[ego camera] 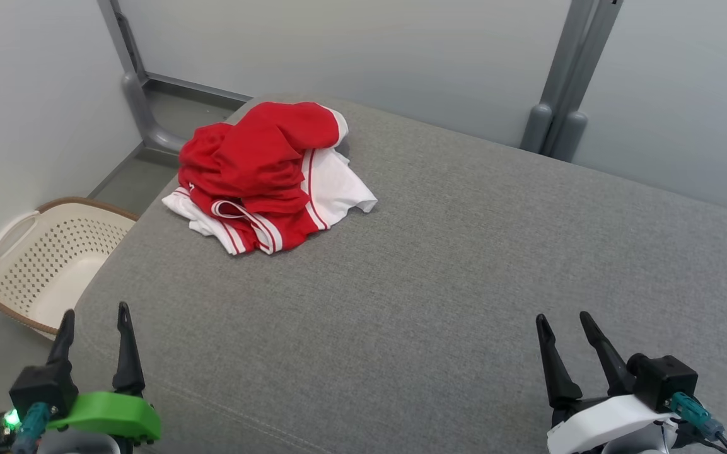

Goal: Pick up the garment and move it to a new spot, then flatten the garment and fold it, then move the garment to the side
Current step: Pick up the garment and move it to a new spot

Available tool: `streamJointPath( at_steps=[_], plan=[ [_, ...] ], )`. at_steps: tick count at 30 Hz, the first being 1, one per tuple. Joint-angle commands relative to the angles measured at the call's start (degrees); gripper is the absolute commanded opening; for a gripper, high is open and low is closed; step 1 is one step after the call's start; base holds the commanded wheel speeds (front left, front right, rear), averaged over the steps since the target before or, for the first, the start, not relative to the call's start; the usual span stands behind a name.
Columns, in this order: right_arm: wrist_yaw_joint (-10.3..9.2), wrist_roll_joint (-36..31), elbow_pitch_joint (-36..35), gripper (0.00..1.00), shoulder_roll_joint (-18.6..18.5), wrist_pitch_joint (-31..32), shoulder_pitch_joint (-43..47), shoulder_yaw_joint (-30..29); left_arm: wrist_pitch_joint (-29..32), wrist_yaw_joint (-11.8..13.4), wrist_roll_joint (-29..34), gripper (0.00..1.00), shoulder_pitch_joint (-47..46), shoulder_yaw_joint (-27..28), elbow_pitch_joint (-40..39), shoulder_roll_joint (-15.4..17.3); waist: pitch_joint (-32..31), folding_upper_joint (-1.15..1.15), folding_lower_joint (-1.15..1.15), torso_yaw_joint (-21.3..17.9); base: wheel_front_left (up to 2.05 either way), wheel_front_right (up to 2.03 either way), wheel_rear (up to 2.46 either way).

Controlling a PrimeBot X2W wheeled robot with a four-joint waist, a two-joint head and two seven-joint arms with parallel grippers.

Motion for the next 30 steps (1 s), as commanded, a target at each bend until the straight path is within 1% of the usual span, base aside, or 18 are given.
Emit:
streamJointPath(
  at_steps=[1,6,8,11,16,20,23,25,30],
  plan=[
    [-0.02,-0.6,-0.3,1.00,-0.7,-0.2,-0.8,-0.3,-0.1,-0.3,-0.2,1.00,-2.0,0.4,0.2,0.6,2.3,0.00,0.00,-2.7,0.00,0.00,0.00],
    [-0.02,-0.9,-1.0,1.00,-2.0,0.3,-2.3,-0.9,-0.1,-0.7,-0.9,1.00,-8.1,0.8,0.3,1.0,5.7,0.00,0.00,-6.4,0.00,0.00,0.00],
    [-0.02,-1.0,-1.5,1.00,-2.8,0.6,-3.2,-1.1,-0.2,-1.1,-1.6,1.00,-11.5,1.5,0.8,1.3,7.7,0.00,0.00,-8.5,0.00,0.00,0.00],
    [-0.02,-1.3,-2.2,1.00,-3.6,0.7,-4.5,-1.9,-0.2,-1.0,-2.2,1.00,-16.1,2.2,1.1,1.7,10.4,0.00,0.00,-11.3,0.00,0.00,0.00],
    [-0.02,-1.6,-3.5,1.00,-4.8,0.7,-6.8,-3.1,-0.1,-1.6,-3.3,1.00,-24.2,4.3,2.2,4.2,15.1,0.00,0.00,-17.2,0.00,0.00,0.00],
    [-0.02,-1.8,-3.9,1.00,-5.3,0.5,-8.3,-4.1,-0.1,-1.4,-3.5,1.00,-29.2,6.7,3.2,6.9,18.0,0.00,0.00,-22.4,0.00,0.00,0.00],
    [-0.02,-1.8,-4.3,1.00,-5.5,0.3,-8.9,-5.7,-0.1,-1.8,-4.2,1.00,-33.0,8.1,4.8,9.0,20.1,0.00,0.00,-25.7,0.00,0.00,0.00],
    [-0.02,-1.9,-4.5,1.00,-5.4,0.2,-9.3,-6.3,-0.1,-2.1,-4.6,1.00,-35.1,8.7,6.1,10.2,21.3,0.00,0.00,-27.6,0.00,0.00,0.00],
    [-0.02,-2.0,-4.9,1.00,-5.0,-0.1,-10.1,-7.4,1.4,-2.8,-5.9,1.00,-39.8,9.7,10.1,13.0,23.6,0.00,0.00,-30.4,0.00,0.00,0.00]
  ],
)
